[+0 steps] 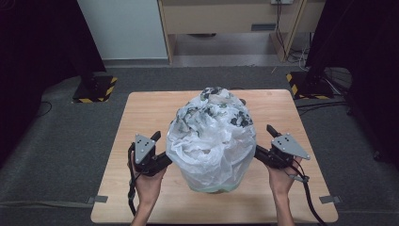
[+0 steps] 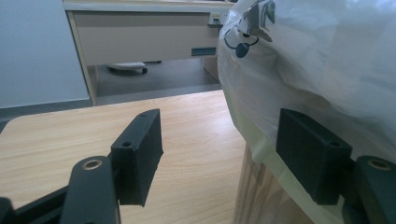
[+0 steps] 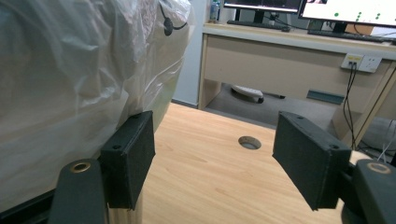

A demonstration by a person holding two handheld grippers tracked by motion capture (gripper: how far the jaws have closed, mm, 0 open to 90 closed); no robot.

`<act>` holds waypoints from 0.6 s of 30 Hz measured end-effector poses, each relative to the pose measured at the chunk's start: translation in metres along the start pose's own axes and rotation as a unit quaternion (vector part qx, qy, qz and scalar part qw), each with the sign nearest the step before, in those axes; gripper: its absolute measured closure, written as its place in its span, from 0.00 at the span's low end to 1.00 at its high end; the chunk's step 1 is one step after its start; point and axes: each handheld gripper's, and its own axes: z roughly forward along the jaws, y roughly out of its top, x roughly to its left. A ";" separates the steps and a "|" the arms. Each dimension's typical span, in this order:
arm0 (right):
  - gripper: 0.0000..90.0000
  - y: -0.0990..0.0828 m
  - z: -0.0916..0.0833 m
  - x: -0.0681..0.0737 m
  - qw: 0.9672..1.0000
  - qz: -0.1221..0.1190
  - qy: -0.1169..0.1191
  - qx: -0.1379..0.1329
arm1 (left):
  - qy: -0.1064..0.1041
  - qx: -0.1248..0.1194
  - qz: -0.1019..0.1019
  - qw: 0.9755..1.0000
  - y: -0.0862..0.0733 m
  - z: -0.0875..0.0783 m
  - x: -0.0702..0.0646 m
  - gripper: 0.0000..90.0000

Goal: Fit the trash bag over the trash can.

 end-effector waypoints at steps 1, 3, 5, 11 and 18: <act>0.32 -0.002 0.000 0.000 1.000 0.001 0.001 0.002 | 0.000 0.000 0.000 1.000 -0.001 0.000 0.000 0.35; 0.32 -0.005 0.000 0.001 1.000 0.000 0.002 0.004 | 0.001 0.000 -0.002 1.000 -0.002 0.001 -0.001 0.35; 0.32 -0.009 0.000 0.001 1.000 0.000 0.003 0.006 | 0.002 0.002 -0.002 1.000 -0.004 0.001 -0.001 0.35; 0.32 -0.019 0.001 0.003 1.000 0.008 0.005 0.014 | 0.004 0.005 0.000 1.000 -0.007 0.002 -0.002 0.35; 0.31 -0.022 0.000 -0.001 1.000 0.017 0.008 0.020 | 0.004 0.008 0.000 1.000 -0.009 0.001 0.003 0.34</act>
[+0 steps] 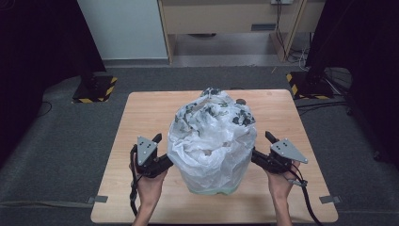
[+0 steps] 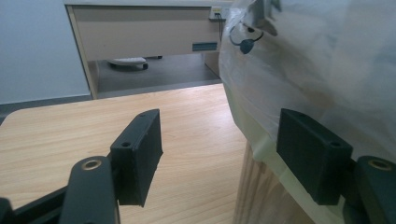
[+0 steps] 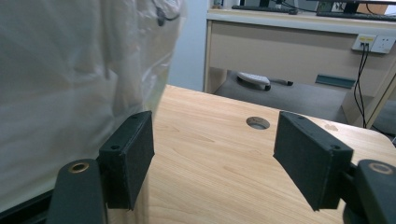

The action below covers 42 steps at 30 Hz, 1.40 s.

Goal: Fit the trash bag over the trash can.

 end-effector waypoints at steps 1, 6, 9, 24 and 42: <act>0.32 0.001 -0.001 -0.003 1.000 0.003 -0.003 0.000 | 0.001 -0.001 -0.003 1.000 -0.001 -0.002 0.003 0.34; 0.32 0.007 -0.011 -0.020 1.000 0.017 -0.008 -0.011 | 0.014 0.000 -0.022 1.000 -0.008 -0.009 0.021 0.34; 0.34 0.012 -0.016 -0.028 0.999 0.026 -0.007 -0.020 | 0.026 0.008 -0.027 0.999 -0.015 -0.011 0.032 0.34; 0.67 0.052 -0.043 -0.049 0.991 0.062 0.074 -0.091 | 0.087 0.122 -0.014 0.989 -0.090 0.007 0.070 0.34; 1.00 0.103 -0.047 -0.024 0.978 0.043 0.160 -0.130 | 0.092 0.185 -0.005 0.978 -0.127 0.023 0.076 0.33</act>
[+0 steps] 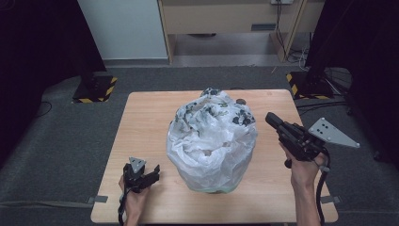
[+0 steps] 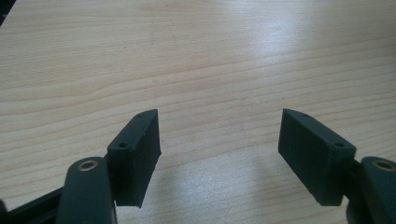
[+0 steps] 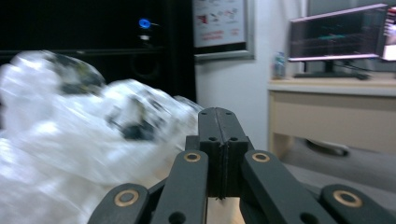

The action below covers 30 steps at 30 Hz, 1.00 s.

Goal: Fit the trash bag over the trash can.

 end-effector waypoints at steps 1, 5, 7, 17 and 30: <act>1.00 0.003 0.002 0.003 1.000 -0.004 0.007 -0.002 | -0.001 0.002 0.000 1.000 -0.001 0.001 0.000 0.33; 1.00 0.014 0.013 0.015 0.999 -0.014 0.042 -0.010 | -0.002 0.010 0.002 1.000 -0.002 0.005 -0.002 0.33; 1.00 0.018 0.019 0.023 0.998 -0.020 0.058 -0.010 | -0.002 0.011 0.003 1.000 -0.003 0.006 -0.002 0.33; 1.00 0.023 0.052 0.053 0.993 -0.043 0.106 0.030 | -0.004 0.017 -0.001 1.000 -0.004 0.007 -0.002 0.33; 1.00 0.005 0.069 0.054 0.982 -0.040 0.146 0.113 | -0.003 0.037 0.005 0.999 -0.002 0.010 -0.003 0.33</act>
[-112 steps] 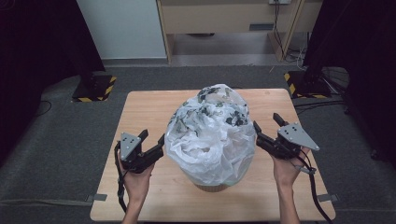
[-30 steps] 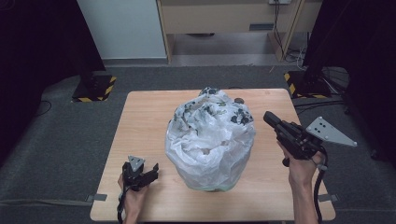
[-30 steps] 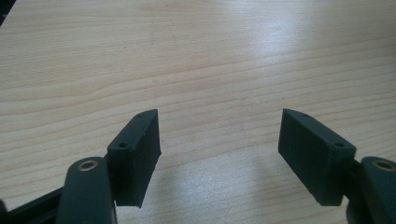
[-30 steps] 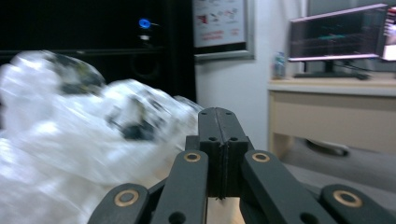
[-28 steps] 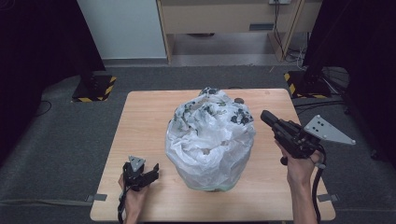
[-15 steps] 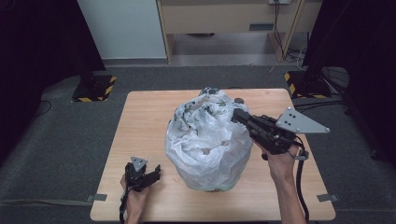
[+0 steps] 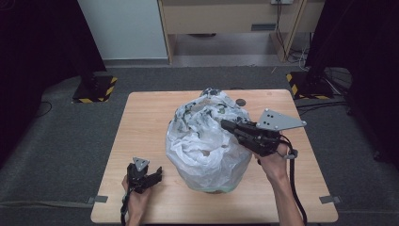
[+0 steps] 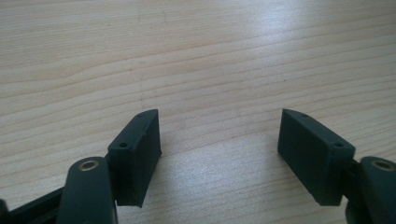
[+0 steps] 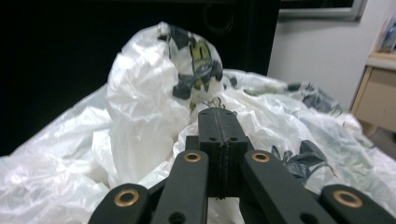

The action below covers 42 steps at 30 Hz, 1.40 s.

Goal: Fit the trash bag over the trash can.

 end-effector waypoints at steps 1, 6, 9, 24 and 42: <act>1.00 -0.001 0.001 0.000 1.000 0.001 0.002 0.004 | 0.000 0.001 0.000 1.000 0.000 0.000 0.000 0.33; 1.00 -0.007 0.003 -0.002 1.000 0.007 0.005 0.023 | -0.002 0.003 -0.003 1.000 0.000 0.001 0.000 0.33; 1.00 -0.013 0.005 -0.002 0.999 0.006 0.002 0.044 | -0.001 0.003 0.003 1.000 0.000 0.000 -0.001 0.33; 1.00 -0.011 0.006 0.000 0.999 -0.001 -0.003 0.045 | -0.003 0.004 0.001 1.000 0.000 0.000 -0.001 0.33; 1.00 0.024 -0.008 0.006 0.996 0.009 0.033 -0.077 | -0.003 0.004 0.001 1.000 0.000 0.000 -0.001 0.33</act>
